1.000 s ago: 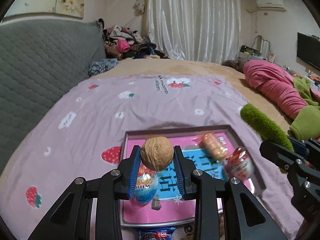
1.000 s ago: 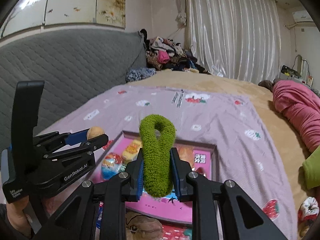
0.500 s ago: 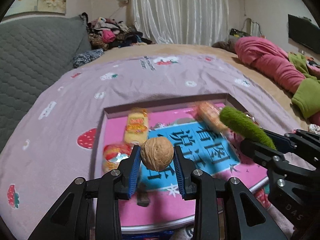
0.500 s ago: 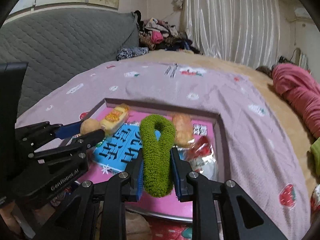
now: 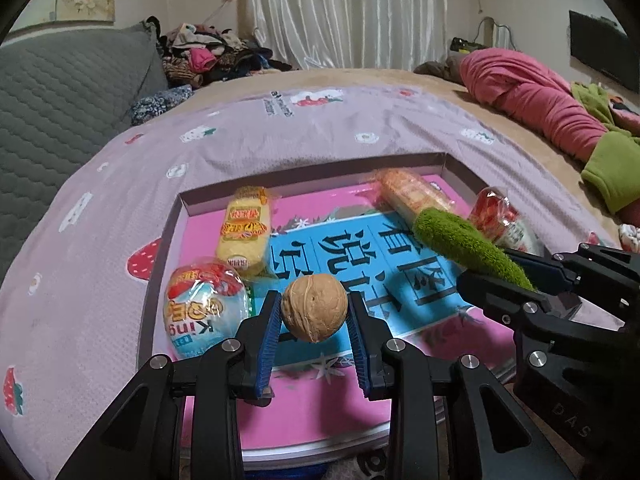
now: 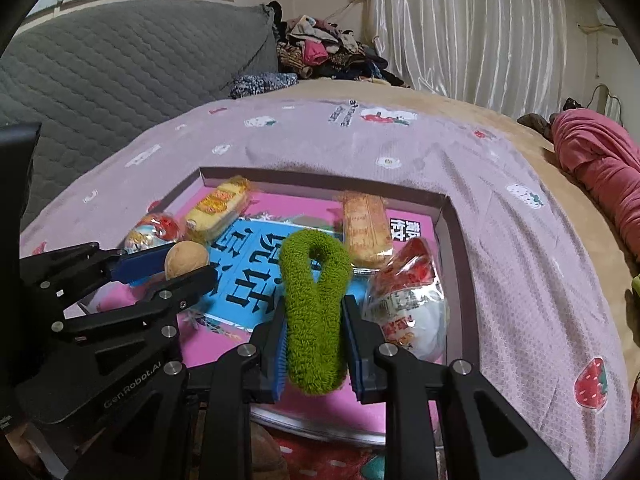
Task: Organize objects
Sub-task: 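Lift the walnut and green ring and carry both over the tray, then lower the walnut and green ring onto the book and open both tools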
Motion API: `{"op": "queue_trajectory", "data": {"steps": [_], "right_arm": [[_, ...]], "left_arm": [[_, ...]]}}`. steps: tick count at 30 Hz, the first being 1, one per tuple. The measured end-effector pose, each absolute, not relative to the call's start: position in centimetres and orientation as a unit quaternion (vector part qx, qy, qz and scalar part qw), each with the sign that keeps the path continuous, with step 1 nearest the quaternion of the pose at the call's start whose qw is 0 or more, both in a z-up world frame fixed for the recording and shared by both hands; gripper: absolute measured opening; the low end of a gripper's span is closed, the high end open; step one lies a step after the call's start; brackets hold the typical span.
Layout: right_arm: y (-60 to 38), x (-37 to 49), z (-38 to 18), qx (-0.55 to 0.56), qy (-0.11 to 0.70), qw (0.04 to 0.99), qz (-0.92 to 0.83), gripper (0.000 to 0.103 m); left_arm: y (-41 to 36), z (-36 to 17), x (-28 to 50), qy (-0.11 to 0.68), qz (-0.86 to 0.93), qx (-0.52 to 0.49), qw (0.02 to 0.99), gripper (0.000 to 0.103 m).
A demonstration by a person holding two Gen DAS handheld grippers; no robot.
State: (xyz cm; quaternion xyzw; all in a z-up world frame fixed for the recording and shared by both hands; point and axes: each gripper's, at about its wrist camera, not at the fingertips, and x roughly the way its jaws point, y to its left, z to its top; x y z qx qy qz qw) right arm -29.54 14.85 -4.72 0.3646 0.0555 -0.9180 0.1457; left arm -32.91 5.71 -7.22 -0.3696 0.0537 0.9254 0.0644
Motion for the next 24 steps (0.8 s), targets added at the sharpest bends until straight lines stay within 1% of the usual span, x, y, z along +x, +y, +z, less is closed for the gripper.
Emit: {"op": "queue_trajectory", "data": {"steps": [8, 17, 21, 24], "right_arm": [[14.4, -30.2, -6.0, 0.385, 0.079, 0.133, -0.910, 0.025], [14.2, -30.4, -6.6, 0.393, 0.087, 0.128, -0.907, 0.026], [14.2, -30.4, -6.7, 0.398, 0.088, 0.129, -0.904, 0.032], [14.2, -30.5, -6.8, 0.399, 0.089, 0.129, -0.903, 0.036]], "left_arm": [[4.8, -8.6, -33.9, 0.058, 0.916, -0.395, 0.039, 0.034], [4.3, -9.0, -34.3, 0.047, 0.912, -0.407, 0.035, 0.034], [4.3, -8.9, -34.2, 0.046, 0.911, -0.408, 0.033, 0.035], [4.2, -8.9, -34.3, 0.047, 0.911, -0.409, 0.029, 0.041]]}}
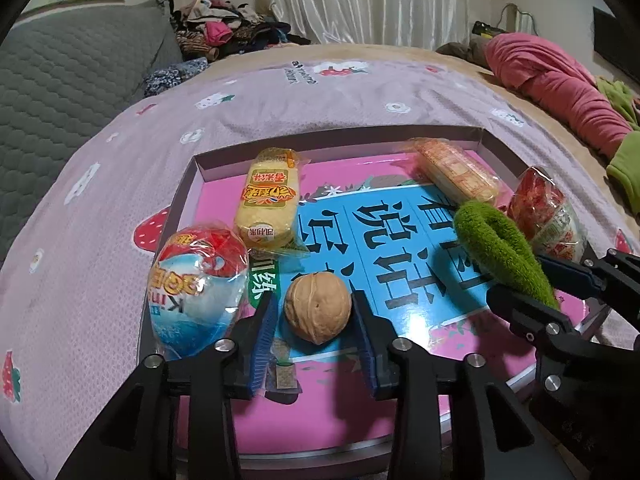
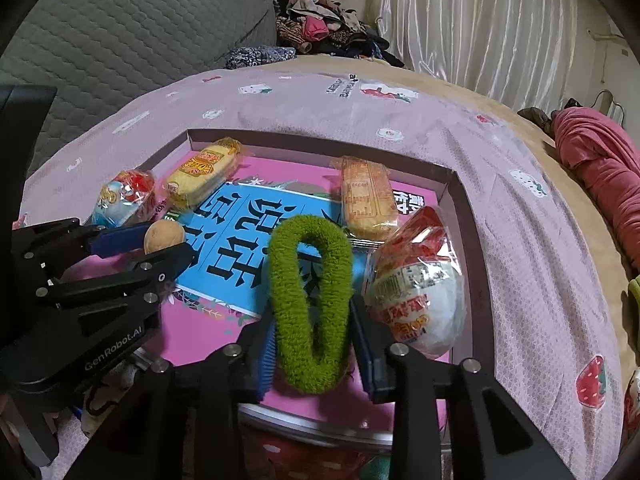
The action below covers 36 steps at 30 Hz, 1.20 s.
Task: Organize objects
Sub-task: 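Lower the walnut and green ring onto the book and open both tools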
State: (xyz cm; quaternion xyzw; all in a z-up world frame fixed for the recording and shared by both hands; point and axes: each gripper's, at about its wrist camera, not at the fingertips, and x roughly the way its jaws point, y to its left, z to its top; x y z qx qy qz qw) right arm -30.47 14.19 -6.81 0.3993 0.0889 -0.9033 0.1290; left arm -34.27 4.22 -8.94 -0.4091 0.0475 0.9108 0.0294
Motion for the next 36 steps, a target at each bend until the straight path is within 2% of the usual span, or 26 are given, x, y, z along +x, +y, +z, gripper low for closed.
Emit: {"op": "queue_trajectory", "data": {"steps": [3, 5, 10, 13, 29, 33, 36], "right_arm": [[14.3, -30.5, -6.8, 0.400, 0.088, 0.128, -0.903, 0.039], [14.3, -30.5, -6.8, 0.400, 0.087, 0.127, -0.903, 0.044], [14.5, -30.3, -6.5, 0.398, 0.087, 0.127, -0.905, 0.046], [14.6, -30.1, -6.3, 0.396, 0.087, 0.126, -0.905, 0.048], [15.5, -29.4, -4.4, 0.376, 0.058, 0.140, -0.914, 0.049], [16.2, -29.2, -3.5, 0.370, 0.025, 0.162, -0.914, 0.056], [16.9, -29.0, -2.9, 0.362, -0.005, 0.171, -0.916, 0.057]], "left_arm": [[4.2, -8.9, -34.3, 0.046, 0.909, -0.412, 0.031, 0.045], [4.2, -8.9, -34.2, 0.047, 0.908, -0.415, 0.035, 0.052], [4.3, -8.8, -34.1, 0.057, 0.905, -0.421, 0.035, 0.065], [4.1, -8.8, -34.1, 0.042, 0.898, -0.434, 0.050, 0.069], [4.5, -7.9, -33.1, 0.030, 0.875, -0.472, 0.101, 0.070], [4.5, -7.1, -32.5, 0.035, 0.876, -0.471, 0.099, 0.070], [4.2, -6.2, -32.1, 0.030, 0.878, -0.466, 0.104, 0.070]]}}
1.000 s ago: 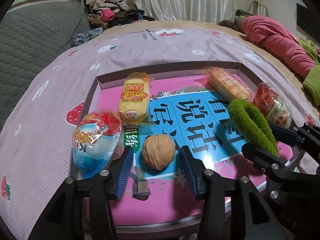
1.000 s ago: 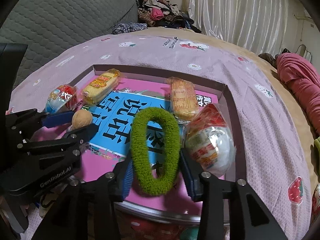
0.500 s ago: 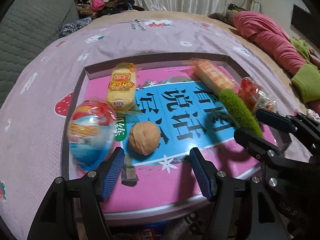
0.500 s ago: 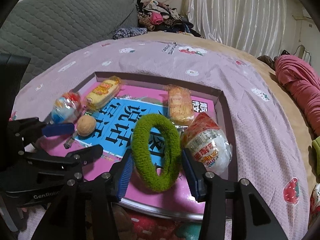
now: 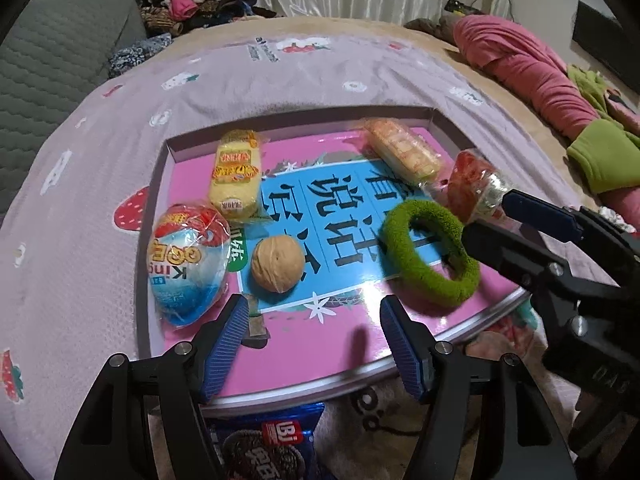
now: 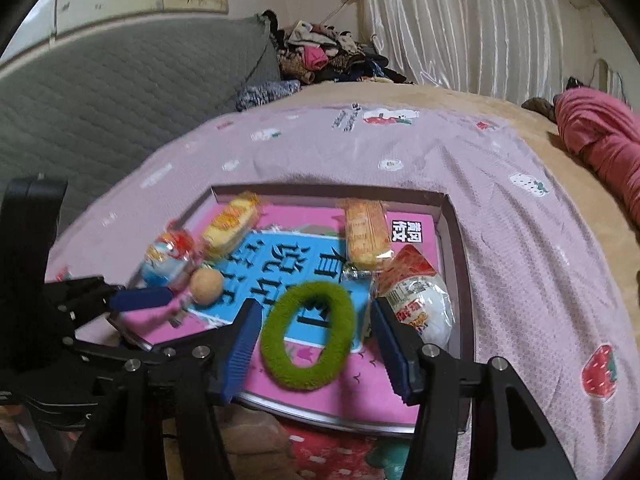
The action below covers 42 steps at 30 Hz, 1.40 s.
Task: Organize objects
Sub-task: 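Lower the walnut and green ring onto the book and open both tools, then withdraw both open tools away from the tray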
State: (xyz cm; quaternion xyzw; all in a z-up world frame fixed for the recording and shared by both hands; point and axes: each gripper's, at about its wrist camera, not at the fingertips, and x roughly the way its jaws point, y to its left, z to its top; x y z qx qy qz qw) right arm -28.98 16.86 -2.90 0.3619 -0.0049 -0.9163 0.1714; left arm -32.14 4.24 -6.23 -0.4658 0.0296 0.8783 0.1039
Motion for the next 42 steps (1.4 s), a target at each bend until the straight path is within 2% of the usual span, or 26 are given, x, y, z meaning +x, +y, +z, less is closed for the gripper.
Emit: {"op": "queue_trajectory", "data": {"steps": [4, 6, 12, 17, 24, 27, 32, 38, 42], "right_arm": [[17.7, -28.6, -2.1, 0.350, -0.039, 0.177, -0.919, 0.062], [18.0, -28.5, -1.7, 0.345, -0.051, 0.179, -0.920, 0.067], [18.6, -27.9, -0.5, 0.324, -0.069, 0.177, -0.927, 0.071], [18.8, -26.9, 0.8, 0.305, -0.060, 0.163, -0.936, 0.074], [18.4, -25.1, 3.3, 0.278, -0.040, 0.164, -0.946, 0.077], [18.2, -24.0, 4.8, 0.269, -0.033, 0.165, -0.948, 0.079], [17.8, -21.5, 7.9, 0.241, -0.016, 0.153, -0.958, 0.088], [18.0, -18.8, 9.0, 0.243, -0.007, 0.140, -0.960, 0.090], [18.4, -17.5, 9.1, 0.260, -0.018, 0.147, -0.954, 0.090]], "left_arm": [[3.9, -5.1, -31.7, 0.019, 0.883, -0.456, 0.110, 0.078], [3.6, -4.3, -31.3, 0.016, 0.888, -0.447, 0.108, 0.078], [3.0, -2.3, -30.4, 0.000, 0.896, -0.430, 0.115, 0.078], [1.6, 0.5, -29.0, -0.022, 0.911, -0.397, 0.108, 0.078], [0.0, 4.1, -26.9, -0.013, 0.939, -0.340, 0.053, 0.079], [-0.4, 4.9, -25.8, -0.002, 0.947, -0.322, 0.019, 0.079], [-0.3, 5.9, -23.7, 0.039, 0.953, -0.298, -0.037, 0.079], [-0.3, 6.7, -21.1, 0.025, 0.952, -0.296, -0.071, 0.079], [0.1, 6.6, -18.6, 0.003, 0.952, -0.300, -0.052, 0.079]]}}
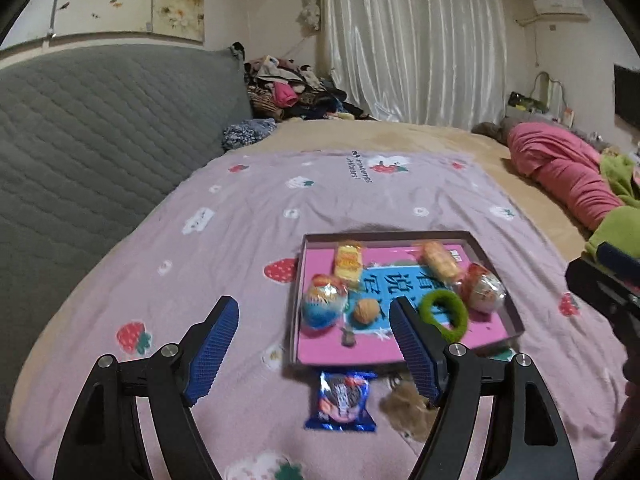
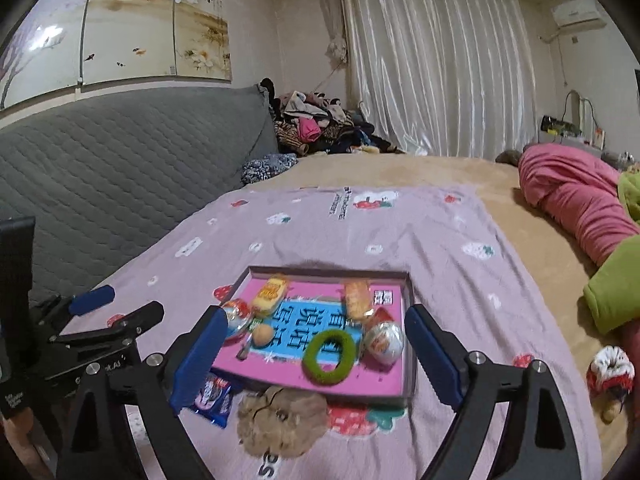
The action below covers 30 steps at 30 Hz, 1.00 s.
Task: Organize objects
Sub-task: 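Withdraw both open tools away from the tray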
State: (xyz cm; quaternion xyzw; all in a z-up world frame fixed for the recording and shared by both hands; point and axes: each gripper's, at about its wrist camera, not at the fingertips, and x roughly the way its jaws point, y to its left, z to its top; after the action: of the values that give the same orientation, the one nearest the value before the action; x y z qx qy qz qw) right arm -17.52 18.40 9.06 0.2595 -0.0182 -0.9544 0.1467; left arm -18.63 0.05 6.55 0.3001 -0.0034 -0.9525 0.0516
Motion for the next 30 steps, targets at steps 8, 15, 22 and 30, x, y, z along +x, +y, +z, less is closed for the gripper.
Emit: {"op": "queue_trajectory", "data": {"steps": [8, 15, 22, 30], "right_arm": [[18.2, -14.5, 10.0, 0.264, -0.001, 0.118, -0.957, 0.097], [17.7, -12.3, 11.7, 0.274, 0.015, 0.102, -0.956, 0.102], [16.9, -10.1, 13.6, 0.264, 0.034, 0.101, -0.959, 0.102], [17.3, -6.9, 15.9, 0.247, 0.017, 0.118, -0.962, 0.102]], "left_arm": [[0.6, 6.5, -15.7, -0.014, -0.946, 0.321, 0.046, 0.079], [0.3, 8.2, -12.3, -0.014, -0.946, 0.323, 0.038, 0.080], [-0.7, 9.7, -10.1, -0.012, -0.945, 0.323, 0.041, 0.081], [-1.1, 12.1, -6.9, -0.007, -0.950, 0.309, 0.039, 0.081]]}}
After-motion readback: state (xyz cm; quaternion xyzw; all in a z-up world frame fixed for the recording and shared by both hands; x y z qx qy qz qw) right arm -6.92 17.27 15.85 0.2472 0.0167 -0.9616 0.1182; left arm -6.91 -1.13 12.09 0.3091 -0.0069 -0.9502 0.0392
